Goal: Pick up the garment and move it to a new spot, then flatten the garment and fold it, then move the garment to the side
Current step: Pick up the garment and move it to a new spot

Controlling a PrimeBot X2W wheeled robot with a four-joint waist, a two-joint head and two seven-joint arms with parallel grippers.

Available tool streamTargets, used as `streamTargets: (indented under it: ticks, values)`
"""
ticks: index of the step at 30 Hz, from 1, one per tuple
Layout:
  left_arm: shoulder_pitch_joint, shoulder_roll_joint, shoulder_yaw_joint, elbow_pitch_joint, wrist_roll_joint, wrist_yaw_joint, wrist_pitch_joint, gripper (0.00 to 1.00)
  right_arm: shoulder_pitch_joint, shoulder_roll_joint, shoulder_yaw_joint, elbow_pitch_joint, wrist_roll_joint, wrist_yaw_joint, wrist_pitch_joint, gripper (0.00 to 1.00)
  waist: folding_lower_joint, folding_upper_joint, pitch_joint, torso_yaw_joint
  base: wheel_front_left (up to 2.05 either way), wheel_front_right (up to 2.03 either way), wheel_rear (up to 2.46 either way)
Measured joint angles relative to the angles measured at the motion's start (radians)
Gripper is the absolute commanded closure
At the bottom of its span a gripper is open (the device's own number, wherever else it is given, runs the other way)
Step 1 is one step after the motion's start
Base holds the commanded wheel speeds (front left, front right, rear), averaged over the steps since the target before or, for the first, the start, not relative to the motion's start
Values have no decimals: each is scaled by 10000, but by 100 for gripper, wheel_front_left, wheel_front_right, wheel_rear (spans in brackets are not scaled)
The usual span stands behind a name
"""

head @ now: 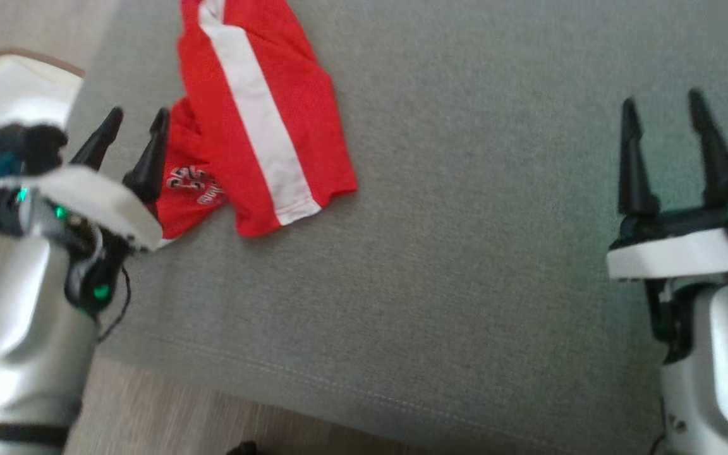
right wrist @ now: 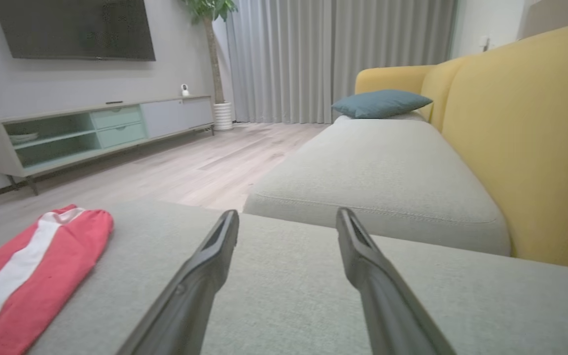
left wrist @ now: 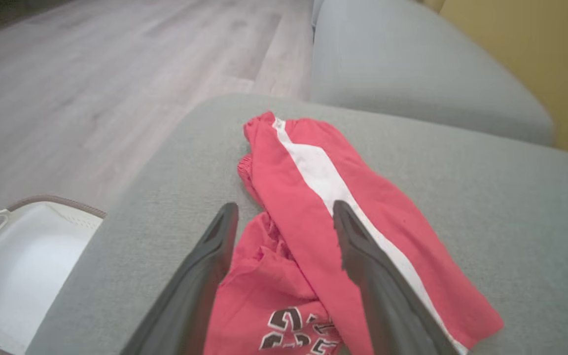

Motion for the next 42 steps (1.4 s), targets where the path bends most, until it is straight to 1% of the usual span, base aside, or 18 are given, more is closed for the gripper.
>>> streamTargets:
  ticks: [2,4,6,11,15,16,17,18,20,24,29,34,38,42]
  values:
    - [-693,316,-683,424,-430,-2,725,0,-124,0,-173,-533,-180,2,268,0,0,0,358,-124,0,0,0]
    - [-1307,500,-1141,984,-991,-56,1453,0,-261,-2,-265,-1034,-282,0,504,0,0,0,702,-256,0,0,0]
    - [-1823,755,-1693,1498,-1179,-67,1962,0,-401,-2,-326,-1415,-303,0,694,0,1,0,1025,-389,0,0,0]
    - [-2883,991,-2548,2418,-2104,-73,2675,0,-505,-8,-253,-1927,-387,2,968,0,1,0,1690,-738,0,0,0]
    - [-3455,1191,-3137,2811,-2658,-73,2876,0,-504,-8,-207,-2100,-460,2,1072,0,1,0,2056,-969,0,0,0]
    - [-3568,1264,-3221,2863,-2813,-73,2878,10,-504,-8,-209,-2127,-460,2,1081,0,1,0,2117,-1012,0,0,0]
    - [-3687,1315,-3367,2924,-2995,-73,2915,69,-504,-10,-211,-2144,-460,2,1081,0,1,0,2164,-1051,0,0,0]
    - [-3778,1354,-3471,2947,-3145,-73,2945,100,-505,-10,-209,-2146,-460,2,1083,0,1,0,2196,-1086,0,0,0]
    - [-3904,1381,-3710,2953,-3434,-75,2836,100,-505,-10,-209,-2138,-460,2,1083,0,1,0,2197,-1131,0,0,0]
    - [-3844,1371,-4054,3124,-3822,-61,1981,100,-507,-10,-188,-1954,-443,2,1051,0,1,0,1967,-1180,0,0,0]
    - [-3790,1300,-4015,2986,-4631,-65,577,100,-500,-8,-115,-1465,-132,0,746,0,1,0,1414,-1297,0,0,0]
    - [-3587,1279,-3975,2481,-5078,-67,-437,100,-426,-6,-150,-886,219,0,391,0,1,0,683,-1460,0,0,0]
    - [-3146,1051,-3965,2209,-5373,-63,-857,100,-49,-4,-146,-439,428,2,140,0,0,1,1,-1576,0,0,0]
    - [-2797,562,-3973,1774,-5484,71,-1129,100,138,4,-157,-73,591,0,-50,0,0,1,-656,-1735,0,0,0]
